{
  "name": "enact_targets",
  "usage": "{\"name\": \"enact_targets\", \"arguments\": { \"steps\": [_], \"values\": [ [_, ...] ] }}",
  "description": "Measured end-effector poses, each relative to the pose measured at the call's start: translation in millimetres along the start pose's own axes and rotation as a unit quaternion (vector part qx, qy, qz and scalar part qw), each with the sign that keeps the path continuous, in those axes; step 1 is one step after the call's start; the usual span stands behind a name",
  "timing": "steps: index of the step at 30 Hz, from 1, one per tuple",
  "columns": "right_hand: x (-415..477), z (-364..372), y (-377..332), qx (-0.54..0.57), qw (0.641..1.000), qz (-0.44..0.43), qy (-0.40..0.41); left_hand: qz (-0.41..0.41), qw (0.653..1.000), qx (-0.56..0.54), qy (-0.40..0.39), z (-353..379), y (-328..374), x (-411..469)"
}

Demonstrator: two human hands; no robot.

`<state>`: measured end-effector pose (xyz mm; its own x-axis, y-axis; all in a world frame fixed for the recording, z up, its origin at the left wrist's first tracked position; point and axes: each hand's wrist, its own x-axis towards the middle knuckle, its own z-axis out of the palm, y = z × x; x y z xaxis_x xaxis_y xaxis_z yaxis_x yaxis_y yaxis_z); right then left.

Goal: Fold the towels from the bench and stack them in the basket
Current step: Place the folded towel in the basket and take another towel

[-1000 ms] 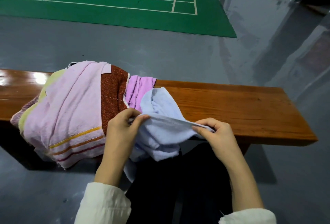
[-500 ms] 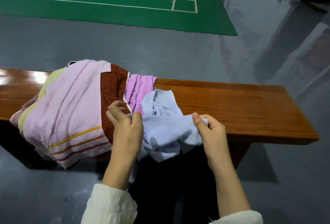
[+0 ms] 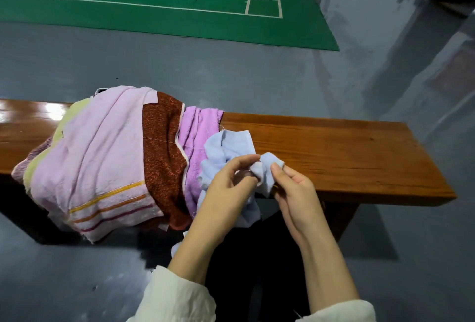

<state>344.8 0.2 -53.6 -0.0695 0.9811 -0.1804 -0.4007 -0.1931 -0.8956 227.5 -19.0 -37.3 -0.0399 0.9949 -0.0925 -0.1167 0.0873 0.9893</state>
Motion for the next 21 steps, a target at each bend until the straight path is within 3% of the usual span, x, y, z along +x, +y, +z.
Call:
{"name": "enact_targets", "arguments": {
  "steps": [6, 11, 16, 21],
  "values": [
    [-3, 0, 2, -0.027, 0.999, -0.004, -0.02, 0.128, 0.963, 0.218, 0.095, -6, 4, 0],
    [-8, -2, -2, -0.086, 0.995, -0.027, -0.043, 0.163, 0.897, 0.384, 0.146, -20, 4, -2],
    [-13, 5, -10, -0.102, 0.993, -0.038, -0.039, 0.228, 0.911, 0.341, 0.049, -13, 2, 1],
    [-12, -1, -6, -0.078, 0.996, -0.017, -0.044, 0.237, 0.903, 0.348, 0.085, -3, 3, -3]
  ]
}}
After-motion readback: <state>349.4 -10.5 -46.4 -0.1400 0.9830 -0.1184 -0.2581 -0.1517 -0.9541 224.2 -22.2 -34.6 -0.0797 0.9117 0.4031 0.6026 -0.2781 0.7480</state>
